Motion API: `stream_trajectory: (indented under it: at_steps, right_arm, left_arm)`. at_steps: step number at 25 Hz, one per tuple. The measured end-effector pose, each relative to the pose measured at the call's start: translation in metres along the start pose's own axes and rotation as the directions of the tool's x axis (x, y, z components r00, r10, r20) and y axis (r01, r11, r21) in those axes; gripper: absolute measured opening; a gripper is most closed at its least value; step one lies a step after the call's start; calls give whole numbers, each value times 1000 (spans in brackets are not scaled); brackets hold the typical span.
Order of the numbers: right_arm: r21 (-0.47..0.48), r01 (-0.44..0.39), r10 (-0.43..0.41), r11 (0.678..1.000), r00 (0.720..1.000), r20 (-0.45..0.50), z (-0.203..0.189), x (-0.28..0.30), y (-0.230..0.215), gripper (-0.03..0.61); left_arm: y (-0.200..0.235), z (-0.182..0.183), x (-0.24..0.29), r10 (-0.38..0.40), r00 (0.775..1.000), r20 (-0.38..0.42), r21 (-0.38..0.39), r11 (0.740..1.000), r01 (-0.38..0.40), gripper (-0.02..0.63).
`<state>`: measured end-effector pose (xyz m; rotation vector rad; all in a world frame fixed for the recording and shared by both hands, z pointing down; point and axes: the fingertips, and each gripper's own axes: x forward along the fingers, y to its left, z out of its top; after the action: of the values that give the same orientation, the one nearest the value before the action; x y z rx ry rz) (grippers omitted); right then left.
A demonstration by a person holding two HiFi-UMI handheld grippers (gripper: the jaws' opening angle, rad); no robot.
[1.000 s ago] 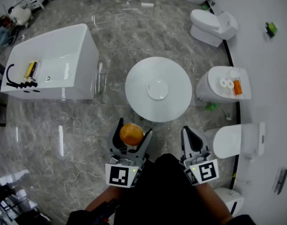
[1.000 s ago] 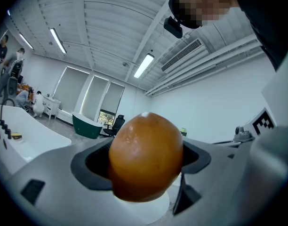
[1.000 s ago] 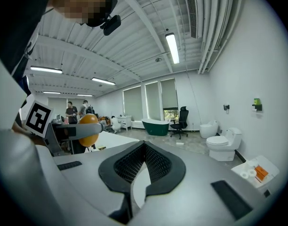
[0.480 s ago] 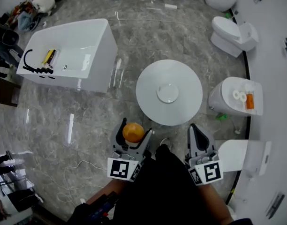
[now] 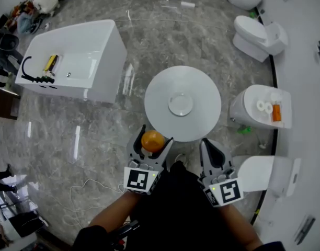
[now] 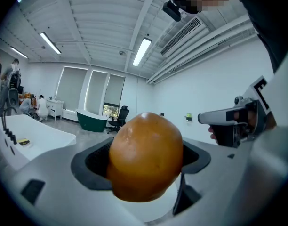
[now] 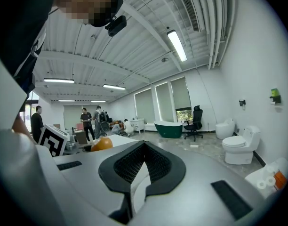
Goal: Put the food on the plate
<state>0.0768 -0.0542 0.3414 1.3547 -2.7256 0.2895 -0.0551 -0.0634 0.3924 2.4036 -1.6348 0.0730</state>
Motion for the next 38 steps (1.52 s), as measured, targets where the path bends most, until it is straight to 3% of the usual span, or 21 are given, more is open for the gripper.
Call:
stream_trajectory:
  at_steps: [8,15,26,32,38]
  right_arm:
    - [-24,38,-37,999,999,34,6,22,-3,5]
    - [-10,110,-110,994,994,10,-11,44,-21,5]
    - [11,217,-216,976,975,-41,-36,86,-57,5]
    - [33,284,-282,958,957,-63,-50,96,-77,5]
    - [32,335,-333,942,942,-51,-53,104,-98,5]
  left_arm:
    - [12,-45,46,-108,990,-89,-108,989,98,390]
    - [36,-83,88,-119,978,-169,-174,981,89,390]
    - [42,-110,157,-197,951,-239,-116,978,174,390]
    - [32,-134,180,-270,925,-267,-161,959,233,390]
    - [35,-163,203,-274,910,-312,-154,959,236,390]
